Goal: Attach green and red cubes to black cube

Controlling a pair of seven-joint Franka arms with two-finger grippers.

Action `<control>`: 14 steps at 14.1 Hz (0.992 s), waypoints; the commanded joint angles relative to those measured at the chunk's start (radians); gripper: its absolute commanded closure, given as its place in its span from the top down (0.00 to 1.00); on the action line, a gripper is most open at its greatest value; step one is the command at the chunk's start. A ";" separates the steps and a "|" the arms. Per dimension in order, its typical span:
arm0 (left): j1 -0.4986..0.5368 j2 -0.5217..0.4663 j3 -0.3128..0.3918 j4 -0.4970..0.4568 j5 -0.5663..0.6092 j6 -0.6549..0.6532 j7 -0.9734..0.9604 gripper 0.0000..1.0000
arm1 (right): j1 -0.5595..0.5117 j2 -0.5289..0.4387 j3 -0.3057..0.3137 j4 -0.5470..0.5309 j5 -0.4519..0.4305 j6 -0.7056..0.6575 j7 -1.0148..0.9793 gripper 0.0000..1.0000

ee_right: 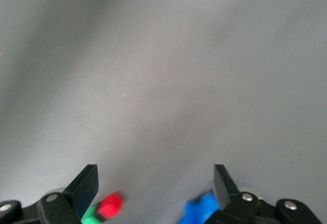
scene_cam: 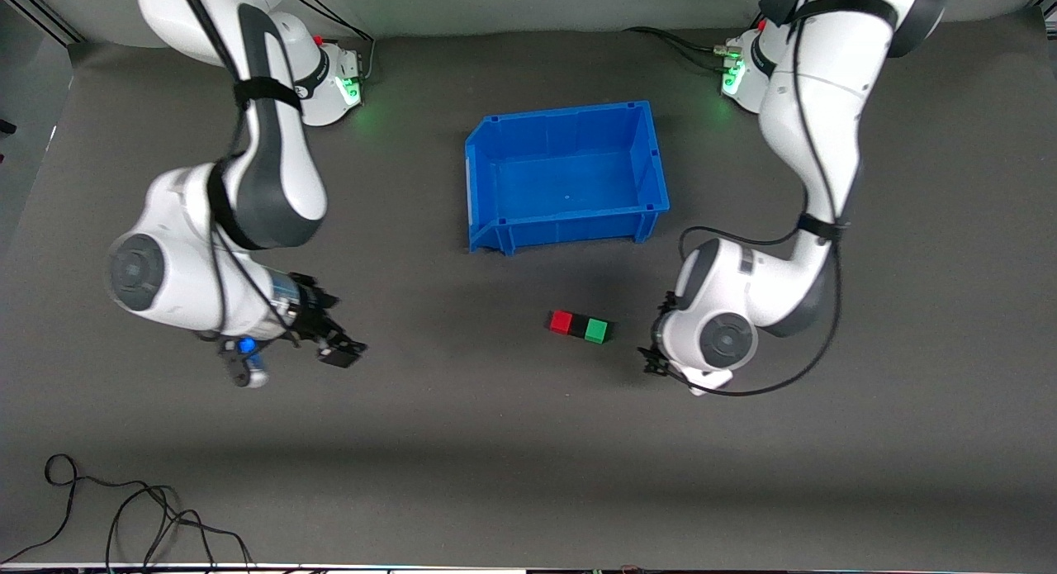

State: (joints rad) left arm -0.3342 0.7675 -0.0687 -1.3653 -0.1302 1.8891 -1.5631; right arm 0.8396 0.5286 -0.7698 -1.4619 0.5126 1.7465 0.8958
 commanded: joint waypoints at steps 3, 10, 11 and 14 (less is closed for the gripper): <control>0.092 -0.088 -0.002 0.043 0.014 -0.182 0.213 1.00 | 0.003 -0.183 0.004 -0.052 -0.282 -0.033 -0.237 1.00; 0.182 -0.255 -0.003 0.168 0.009 -0.499 0.542 1.00 | -0.356 -0.439 0.335 -0.161 -0.543 -0.032 -0.589 1.00; 0.194 -0.260 -0.002 0.219 0.011 -0.568 0.614 1.00 | -0.451 -0.473 0.434 -0.179 -0.577 -0.032 -0.625 1.00; 0.282 -0.287 0.000 0.336 0.011 -0.726 0.873 1.00 | -0.704 -0.506 0.653 -0.190 -0.589 -0.030 -0.788 1.00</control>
State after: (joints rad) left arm -0.1159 0.4808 -0.0642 -1.1099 -0.1266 1.2500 -0.8655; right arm 0.2678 0.0681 -0.2374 -1.6111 -0.0487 1.7062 0.2115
